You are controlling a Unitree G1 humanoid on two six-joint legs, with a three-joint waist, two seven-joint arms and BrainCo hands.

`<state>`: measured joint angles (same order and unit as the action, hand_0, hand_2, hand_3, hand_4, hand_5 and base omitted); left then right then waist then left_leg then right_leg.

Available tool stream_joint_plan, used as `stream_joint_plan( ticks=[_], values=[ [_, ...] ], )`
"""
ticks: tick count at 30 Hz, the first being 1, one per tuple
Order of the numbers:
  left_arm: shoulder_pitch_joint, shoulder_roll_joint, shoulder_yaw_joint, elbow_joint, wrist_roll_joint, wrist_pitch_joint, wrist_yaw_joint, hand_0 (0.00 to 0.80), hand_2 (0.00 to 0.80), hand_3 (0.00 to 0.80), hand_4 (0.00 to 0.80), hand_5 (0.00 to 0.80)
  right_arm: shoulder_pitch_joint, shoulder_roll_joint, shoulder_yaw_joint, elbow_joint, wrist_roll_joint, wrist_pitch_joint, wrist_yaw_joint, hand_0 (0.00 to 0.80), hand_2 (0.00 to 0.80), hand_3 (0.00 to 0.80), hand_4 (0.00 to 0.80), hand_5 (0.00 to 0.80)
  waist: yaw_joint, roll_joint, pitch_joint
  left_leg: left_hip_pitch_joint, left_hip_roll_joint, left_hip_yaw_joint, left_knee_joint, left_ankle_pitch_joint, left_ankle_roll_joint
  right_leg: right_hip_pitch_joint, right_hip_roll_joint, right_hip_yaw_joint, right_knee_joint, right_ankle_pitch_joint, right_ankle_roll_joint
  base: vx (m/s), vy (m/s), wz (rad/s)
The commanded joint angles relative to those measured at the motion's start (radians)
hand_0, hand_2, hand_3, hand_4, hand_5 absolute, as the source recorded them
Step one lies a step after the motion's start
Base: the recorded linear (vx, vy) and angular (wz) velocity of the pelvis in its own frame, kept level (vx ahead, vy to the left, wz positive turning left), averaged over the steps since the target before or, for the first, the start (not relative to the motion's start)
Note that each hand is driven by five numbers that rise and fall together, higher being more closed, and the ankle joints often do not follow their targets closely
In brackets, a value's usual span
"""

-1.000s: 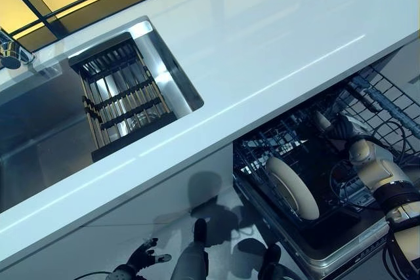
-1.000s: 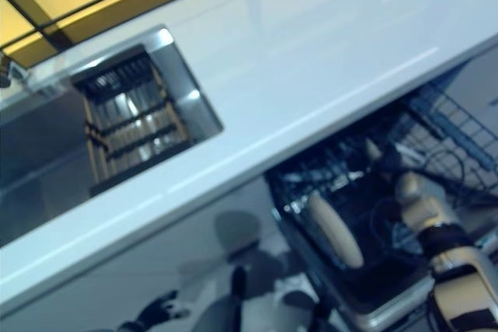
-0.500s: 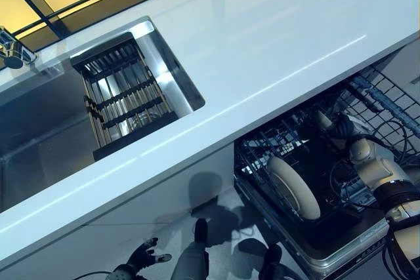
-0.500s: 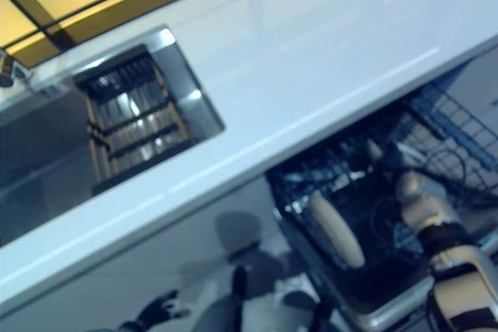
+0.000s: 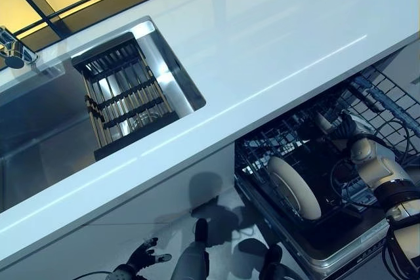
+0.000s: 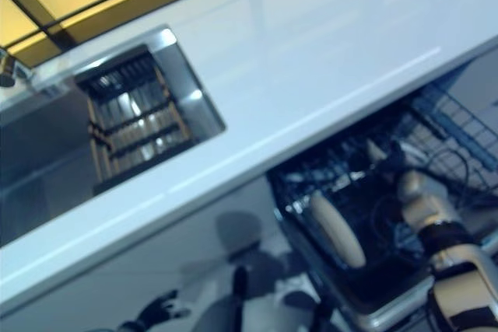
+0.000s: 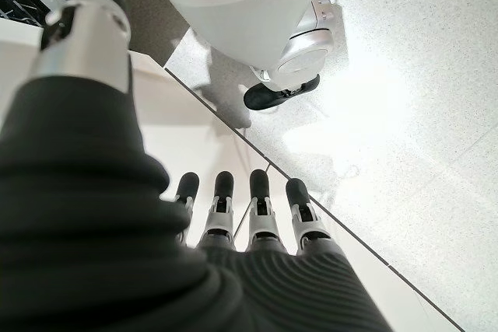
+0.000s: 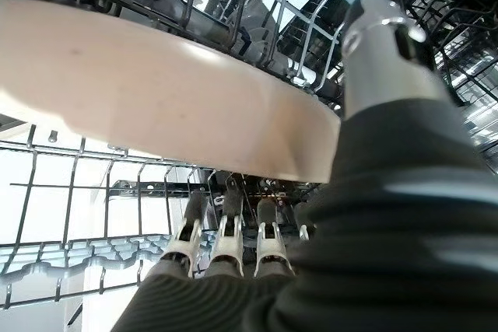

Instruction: Take plates into dishwasher

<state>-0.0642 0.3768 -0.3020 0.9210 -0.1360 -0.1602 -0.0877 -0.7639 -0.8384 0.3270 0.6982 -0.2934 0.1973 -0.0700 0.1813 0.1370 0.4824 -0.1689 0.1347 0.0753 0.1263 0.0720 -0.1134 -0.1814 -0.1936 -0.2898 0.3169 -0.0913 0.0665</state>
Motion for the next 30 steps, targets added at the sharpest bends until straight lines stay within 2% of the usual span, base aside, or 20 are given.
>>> stream_joint_plan(
  ticks=[1, 14, 22, 24, 30],
  values=[
    [0.003, 0.045, -0.061, -0.029, -0.030, -0.003, 0.006, 0.000, 0.000, 0.000, 0.000, 0.000, -0.092, -0.089, 0.021, -0.024, -0.023, -0.002, -0.033, 0.000, 0.000, 0.000, 0.000, 0.000, 0.011, -0.018, -0.015, -0.100, -0.009, -0.031, -0.045, 0.124, 0.014, 0.066, -0.032, -0.053, 0.032, -0.009, -0.003, 0.000, 0.000, 0.00],
    [0.010, 0.039, -0.052, -0.026, -0.029, -0.001, 0.008, 0.000, 0.000, 0.000, 0.000, 0.000, -0.071, -0.093, -0.003, -0.073, -0.014, -0.029, -0.063, 0.000, 0.000, 0.000, 0.000, 0.000, 0.002, -0.027, -0.021, -0.084, -0.006, -0.028, -0.057, 0.122, 0.015, 0.070, -0.026, -0.049, 0.023, -0.004, -0.001, 0.000, 0.000, 0.00],
    [0.048, 0.022, -0.005, -0.030, -0.034, -0.006, 0.024, 0.000, 0.000, 0.000, 0.000, 0.000, 0.116, -0.101, -0.188, -0.334, 0.014, -0.070, -0.124, 0.000, 0.000, 0.000, 0.000, 0.000, -0.036, -0.050, -0.031, -0.068, 0.006, -0.010, -0.081, 0.122, 0.016, 0.083, -0.008, -0.033, -0.017, 0.013, 0.006, -0.004, 0.021, 0.00],
    [0.066, 0.015, 0.022, -0.026, -0.034, -0.010, 0.031, 0.000, 0.000, 0.000, 0.000, 0.000, 0.209, -0.093, -0.273, -0.431, 0.000, -0.088, -0.154, 0.000, 0.000, 0.000, 0.000, 0.000, -0.055, -0.060, -0.037, -0.060, 0.010, -0.001, -0.088, 0.120, 0.016, 0.087, -0.002, -0.023, -0.029, 0.017, 0.009, 0.004, 0.038, -0.02],
    [0.097, 0.006, 0.068, -0.010, -0.025, -0.021, 0.037, 0.000, 0.000, 0.000, 0.000, 0.000, 0.373, -0.075, -0.415, -0.578, -0.043, -0.123, -0.199, 0.000, 0.000, 0.000, 0.000, 0.000, -0.085, -0.082, -0.055, -0.042, 0.012, 0.015, -0.094, 0.110, 0.016, 0.105, 0.010, -0.007, -0.069, 0.029, 0.016, 0.004, 0.016, -0.06]
  ],
)
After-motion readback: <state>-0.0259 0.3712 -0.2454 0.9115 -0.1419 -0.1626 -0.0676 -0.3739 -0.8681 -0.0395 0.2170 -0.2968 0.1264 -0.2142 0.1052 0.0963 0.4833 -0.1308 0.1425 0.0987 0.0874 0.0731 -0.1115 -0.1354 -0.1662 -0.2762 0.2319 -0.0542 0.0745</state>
